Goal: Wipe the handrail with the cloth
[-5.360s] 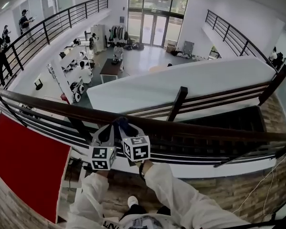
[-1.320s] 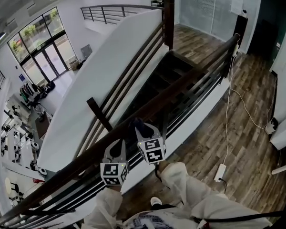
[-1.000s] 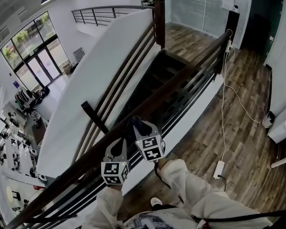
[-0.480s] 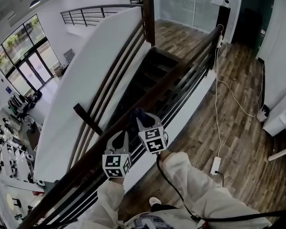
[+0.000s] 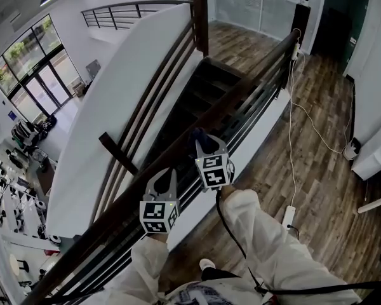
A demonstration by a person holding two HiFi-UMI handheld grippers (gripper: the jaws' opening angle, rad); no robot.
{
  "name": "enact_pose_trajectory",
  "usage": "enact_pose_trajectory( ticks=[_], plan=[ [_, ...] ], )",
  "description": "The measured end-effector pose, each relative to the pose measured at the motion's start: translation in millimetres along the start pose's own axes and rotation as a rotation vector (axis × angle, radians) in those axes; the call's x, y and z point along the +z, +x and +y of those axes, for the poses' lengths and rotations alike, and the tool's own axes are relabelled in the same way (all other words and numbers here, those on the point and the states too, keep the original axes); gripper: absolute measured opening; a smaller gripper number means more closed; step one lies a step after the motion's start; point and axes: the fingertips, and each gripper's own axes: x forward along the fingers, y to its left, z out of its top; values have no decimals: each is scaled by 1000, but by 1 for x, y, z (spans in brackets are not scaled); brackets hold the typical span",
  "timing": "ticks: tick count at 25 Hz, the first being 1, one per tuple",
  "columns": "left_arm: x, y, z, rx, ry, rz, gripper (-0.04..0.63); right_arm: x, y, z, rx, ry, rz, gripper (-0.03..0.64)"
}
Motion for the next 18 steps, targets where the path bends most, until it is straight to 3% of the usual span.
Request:
enact_pose_trajectory(
  ticks=[8, 15, 18],
  plan=[
    [-7, -32, 13, 46, -12, 2, -3, -4, -2, -5, -33, -4, 13, 97],
    [-15, -74, 38, 119, -22, -1, -2, 3, -16, -4, -72, -3, -36, 98],
    [-18, -94, 52, 163, -31, -9, -2, 6, -28, 7, -49, 34, -57, 98]
  ],
)
